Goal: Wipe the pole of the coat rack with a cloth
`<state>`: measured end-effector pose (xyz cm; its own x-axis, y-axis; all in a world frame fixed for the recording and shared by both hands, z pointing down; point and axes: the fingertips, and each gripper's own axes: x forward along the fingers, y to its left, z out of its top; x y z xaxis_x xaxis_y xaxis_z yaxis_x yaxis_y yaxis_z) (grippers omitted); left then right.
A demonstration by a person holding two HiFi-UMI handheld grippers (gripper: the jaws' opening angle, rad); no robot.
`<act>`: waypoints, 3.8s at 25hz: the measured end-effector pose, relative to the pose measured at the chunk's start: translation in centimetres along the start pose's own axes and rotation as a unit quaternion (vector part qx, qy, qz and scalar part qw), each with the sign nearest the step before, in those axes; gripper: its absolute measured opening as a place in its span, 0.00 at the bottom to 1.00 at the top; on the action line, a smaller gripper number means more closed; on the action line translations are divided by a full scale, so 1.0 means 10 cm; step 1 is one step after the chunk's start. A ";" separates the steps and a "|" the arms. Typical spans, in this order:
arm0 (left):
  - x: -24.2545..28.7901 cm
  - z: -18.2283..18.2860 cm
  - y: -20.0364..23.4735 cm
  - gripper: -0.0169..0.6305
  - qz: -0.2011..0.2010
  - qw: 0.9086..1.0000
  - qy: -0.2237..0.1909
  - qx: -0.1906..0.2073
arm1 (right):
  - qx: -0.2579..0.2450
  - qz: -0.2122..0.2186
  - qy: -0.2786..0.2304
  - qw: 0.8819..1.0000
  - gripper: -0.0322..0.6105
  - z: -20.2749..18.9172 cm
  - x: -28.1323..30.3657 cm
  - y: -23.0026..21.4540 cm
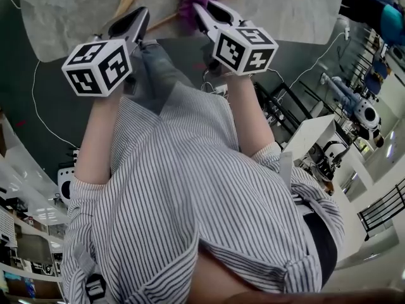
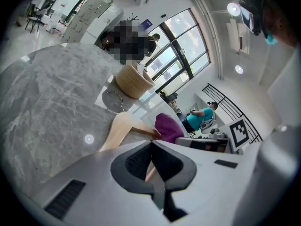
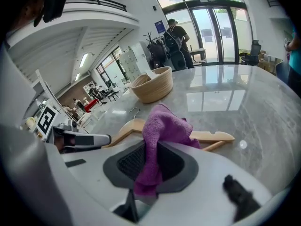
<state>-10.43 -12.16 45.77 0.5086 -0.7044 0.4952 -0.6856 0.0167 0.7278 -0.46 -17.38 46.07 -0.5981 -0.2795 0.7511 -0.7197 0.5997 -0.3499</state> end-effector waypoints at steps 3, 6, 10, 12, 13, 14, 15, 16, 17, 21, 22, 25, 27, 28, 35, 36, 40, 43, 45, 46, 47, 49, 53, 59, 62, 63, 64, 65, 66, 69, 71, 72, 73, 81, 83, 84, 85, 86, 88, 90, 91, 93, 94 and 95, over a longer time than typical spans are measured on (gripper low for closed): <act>-0.05 -0.01 0.06 0.04 0.004 1.000 -0.004 -0.005 | -0.007 0.006 0.005 1.000 0.16 0.02 0.05 0.07; -0.09 -0.01 0.10 0.04 0.007 1.000 -0.008 -0.008 | -0.017 0.012 0.011 1.000 0.16 0.04 0.10 0.13; -0.16 0.01 0.15 0.04 0.012 1.000 -0.015 -0.012 | -0.024 0.023 0.015 0.999 0.16 0.08 0.18 0.24; -0.18 0.01 0.17 0.04 0.014 1.000 -0.018 -0.015 | -0.027 0.030 0.017 0.999 0.16 0.09 0.22 0.29; -0.18 0.01 0.18 0.04 0.015 1.000 -0.019 -0.015 | -0.029 0.033 0.018 0.999 0.16 0.10 0.23 0.31; -0.19 0.00 0.19 0.04 0.016 1.000 -0.019 -0.016 | -0.031 0.036 0.019 0.999 0.16 0.10 0.25 0.33; -0.19 0.00 0.19 0.04 0.018 0.999 -0.020 -0.017 | -0.033 0.039 0.020 0.998 0.16 0.10 0.26 0.34; -0.19 0.00 0.20 0.04 0.019 0.999 -0.021 -0.019 | -0.035 0.041 0.021 0.998 0.16 0.11 0.27 0.36; -0.19 0.00 0.20 0.04 0.020 0.999 -0.021 -0.020 | -0.036 0.044 0.022 0.998 0.16 0.12 0.28 0.36; -0.19 0.01 0.20 0.04 0.023 0.999 -0.023 -0.022 | -0.041 0.052 0.025 0.997 0.16 0.15 0.32 0.39; -0.20 0.00 0.20 0.04 0.024 0.999 -0.024 -0.023 | -0.043 0.054 0.026 0.997 0.16 0.15 0.32 0.42; -0.27 0.01 0.22 0.04 0.029 0.999 -0.028 -0.025 | -0.050 0.061 0.027 0.997 0.16 0.15 0.34 0.50; -0.30 0.02 0.23 0.04 0.032 0.999 -0.033 -0.027 | -0.054 0.065 0.028 0.996 0.16 0.16 0.34 0.55; -0.33 0.02 0.24 0.04 0.033 0.998 -0.035 -0.028 | -0.056 0.067 0.028 0.996 0.16 0.16 0.35 0.58; -0.42 0.04 0.27 0.04 0.038 0.998 -0.045 -0.033 | -0.062 0.079 0.029 0.994 0.16 0.20 0.40 0.74; -0.41 0.05 0.28 0.04 0.038 0.998 -0.045 -0.035 | -0.064 0.081 0.030 0.994 0.16 0.21 0.42 0.75; -0.47 0.07 0.33 0.04 0.041 0.997 -0.047 -0.039 | -0.068 0.088 0.033 0.993 0.16 0.23 0.47 0.85; -0.47 0.09 0.35 0.04 0.040 0.997 -0.047 -0.042 | -0.071 0.091 0.034 0.993 0.16 0.27 0.48 0.86; -0.47 0.09 0.35 0.04 0.038 0.997 -0.044 -0.043 | -0.072 0.092 0.034 0.993 0.16 0.28 0.49 0.88; -0.48 0.08 0.36 0.04 0.037 0.997 -0.043 -0.044 | -0.072 0.092 0.035 0.993 0.16 0.27 0.49 0.89; -0.49 0.08 0.37 0.04 0.037 0.997 -0.043 -0.045 | -0.073 0.091 0.036 0.993 0.16 0.27 0.49 0.90; -0.50 0.07 0.39 0.04 0.037 0.997 -0.043 -0.046 | -0.073 0.091 0.037 0.992 0.16 0.25 0.50 0.91; -0.51 0.08 0.40 0.04 0.038 0.997 -0.044 -0.045 | -0.074 0.092 0.039 0.992 0.16 0.24 0.51 0.93; -0.56 0.07 0.42 0.04 0.045 0.997 -0.044 -0.047 | -0.079 0.098 0.042 0.991 0.16 0.22 0.49 0.98; -0.62 0.05 0.46 0.04 0.052 0.996 -0.046 -0.050 | -0.083 0.102 0.043 0.990 0.16 0.22 0.49 1.02; -0.64 0.04 0.47 0.04 0.055 0.996 -0.047 -0.051 | -0.084 0.104 0.044 0.990 0.16 0.22 0.49 1.04; -0.66 0.04 0.47 0.04 0.057 0.996 -0.047 -0.051 | -0.086 0.105 0.044 0.990 0.16 0.22 0.49 1.05; -0.67 0.03 0.47 0.04 0.059 0.996 -0.048 -0.051 | -0.087 0.107 0.045 0.989 0.16 0.22 0.49 1.05; -0.67 0.03 0.47 0.04 0.060 0.996 -0.049 -0.051 | -0.088 0.109 0.046 0.989 0.16 0.22 0.49 1.05; -0.68 -0.01 0.47 0.04 0.066 0.995 -0.050 -0.049 | -0.091 0.115 0.048 0.988 0.16 0.19 0.50 1.06; -0.71 -0.05 0.46 0.04 0.067 0.995 -0.051 -0.046 | -0.094 0.118 0.050 0.987 0.16 0.17 0.49 1.10; -0.73 -0.06 0.45 0.04 0.067 0.995 -0.052 -0.047 | -0.095 0.120 0.050 0.987 0.16 0.16 0.49 1.11; -0.74 -0.08 0.44 0.04 0.068 0.995 -0.053 -0.048 | -0.097 0.122 0.050 0.987 0.16 0.15 0.48 1.13; -0.86 -0.20 0.51 0.04 0.085 0.993 -0.059 -0.057 | -0.102 0.141 0.056 0.983 0.16 0.05 0.52 1.26; -0.93 -0.26 0.54 0.04 0.088 0.993 -0.061 -0.059 | -0.104 0.147 0.059 0.982 0.16 -0.01 0.52 1.34; -0.96 -0.29 0.55 0.04 0.089 0.992 -0.061 -0.059 | -0.105 0.150 0.061 0.981 0.16 -0.04 0.52 1.37; -0.98 -0.32 0.56 0.04 0.091 0.992 -0.062 -0.060 | -0.106 0.152 0.061 0.981 0.16 -0.07 0.52 1.41; -1.01 -0.35 0.57 0.04 0.092 0.992 -0.063 -0.062 | -0.108 0.154 0.062 0.980 0.16 -0.09 0.52 1.44; -1.06 -0.39 0.59 0.04 0.095 0.991 -0.066 -0.066 | -0.110 0.160 0.064 0.979 0.16 -0.14 0.52 1.51; -1.09 -0.42 0.58 0.04 0.098 0.991 -0.068 -0.067 | -0.113 0.166 0.066 0.977 0.16 -0.17 0.51 1.56; -1.09 -0.43 0.57 0.04 0.099 0.991 -0.068 -0.067 | -0.114 0.168 0.066 0.977 0.16 -0.18 0.50 1.58; -1.09 -0.46 0.56 0.04 0.100 0.990 -0.068 -0.066 | -0.116 0.173 0.066 0.976 0.16 -0.20 0.48 1.60; -1.09 -0.48 0.55 0.04 0.101 0.990 -0.068 -0.067 | -0.117 0.176 0.067 0.975 0.16 -0.22 0.47 1.62; -1.10 -0.50 0.55 0.04 0.102 0.990 -0.068 -0.069 | -0.118 0.178 0.068 0.975 0.16 -0.23 0.47 1.64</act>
<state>-17.17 -0.76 46.71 0.2862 -0.7653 0.5765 -0.6842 0.2581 0.6821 -14.21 -7.17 45.11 -0.7314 0.0698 0.6783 -0.3642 0.8011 -0.4751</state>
